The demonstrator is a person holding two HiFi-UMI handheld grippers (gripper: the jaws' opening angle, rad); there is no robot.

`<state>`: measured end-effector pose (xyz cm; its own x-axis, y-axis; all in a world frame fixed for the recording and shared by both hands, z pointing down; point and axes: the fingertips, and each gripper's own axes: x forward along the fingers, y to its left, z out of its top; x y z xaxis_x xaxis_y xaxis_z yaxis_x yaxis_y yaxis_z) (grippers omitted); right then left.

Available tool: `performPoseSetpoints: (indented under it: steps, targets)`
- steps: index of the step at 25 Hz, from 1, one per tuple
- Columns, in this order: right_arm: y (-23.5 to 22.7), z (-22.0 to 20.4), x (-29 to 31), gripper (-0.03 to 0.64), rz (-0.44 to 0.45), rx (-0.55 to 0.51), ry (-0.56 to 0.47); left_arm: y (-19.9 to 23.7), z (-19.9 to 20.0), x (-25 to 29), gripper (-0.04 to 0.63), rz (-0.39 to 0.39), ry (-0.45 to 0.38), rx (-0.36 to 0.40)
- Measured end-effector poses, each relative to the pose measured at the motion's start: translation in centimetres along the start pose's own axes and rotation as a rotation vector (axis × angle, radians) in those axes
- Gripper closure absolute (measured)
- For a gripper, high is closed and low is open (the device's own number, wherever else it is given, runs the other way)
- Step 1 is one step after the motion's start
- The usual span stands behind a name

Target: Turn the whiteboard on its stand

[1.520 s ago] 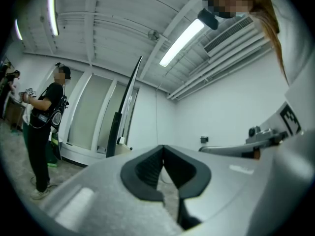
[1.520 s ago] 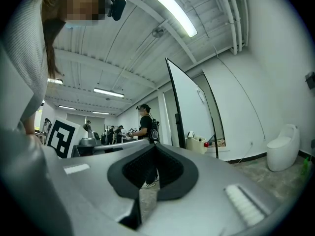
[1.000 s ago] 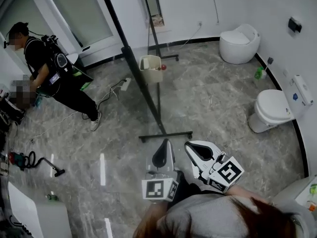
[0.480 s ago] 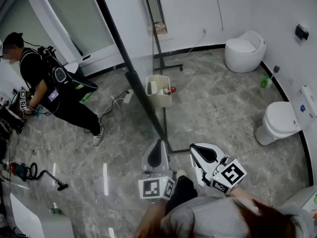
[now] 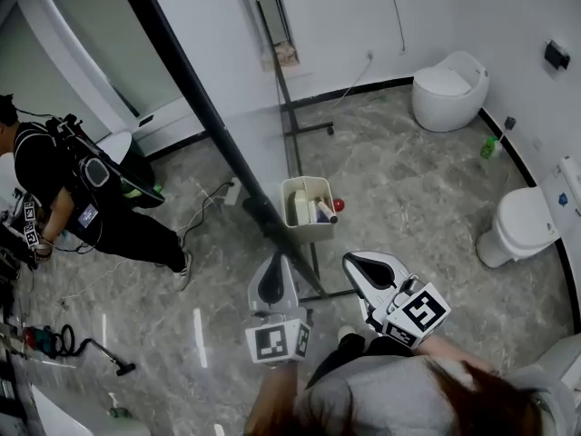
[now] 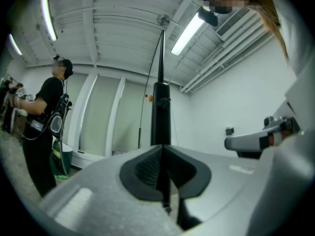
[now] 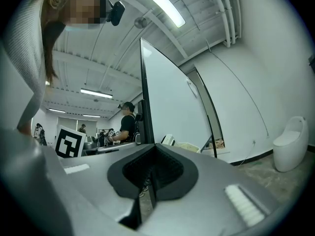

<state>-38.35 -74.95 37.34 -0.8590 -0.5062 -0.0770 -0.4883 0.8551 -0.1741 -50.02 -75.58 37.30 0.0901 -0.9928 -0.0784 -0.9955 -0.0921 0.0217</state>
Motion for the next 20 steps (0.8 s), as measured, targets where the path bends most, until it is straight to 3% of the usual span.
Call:
performPoseSetpoints:
  steps: [2, 3, 5, 7, 12, 14, 20]
  targets:
    - [-0.3, -0.4, 0.4, 0.612, 0.005, 0.010, 0.025, 1.3, 0.5, 0.3, 0.595, 0.033, -0.013, 0.029]
    - [-0.6, -0.6, 0.6, 0.612, 0.007, 0.016, 0.036, 1.7, 1.0, 0.5, 0.557, 0.039, -0.024, 0.041]
    - [-1.3, -0.8, 0.9, 0.612, 0.014, 0.029, 0.050, 1.8, 2.1, 1.3, 0.385, 0.038, -0.036, 0.072]
    - [-1.7, -0.6, 1.2, 0.612, 0.030, 0.040, 0.051, 1.3, 2.7, 2.0, 0.319, 0.046, -0.021, 0.100]
    - [-1.4, 0.1, 2.8, 0.612, 0.089, 0.030, 0.041, 1.9, 2.7, 2.0, 0.307, 0.090, 0.005, 0.031]
    - [-1.2, 0.0, 2.9, 0.612, 0.114, 0.033, 0.049, 1.0, 3.4, 2.1, 0.236, 0.072, 0.002, 0.045]
    - [-1.0, 0.4, 3.1, 0.612, 0.163, 0.030, 0.045, 0.2, 4.9, 7.1, 0.230, 0.068, 0.011, 0.105]
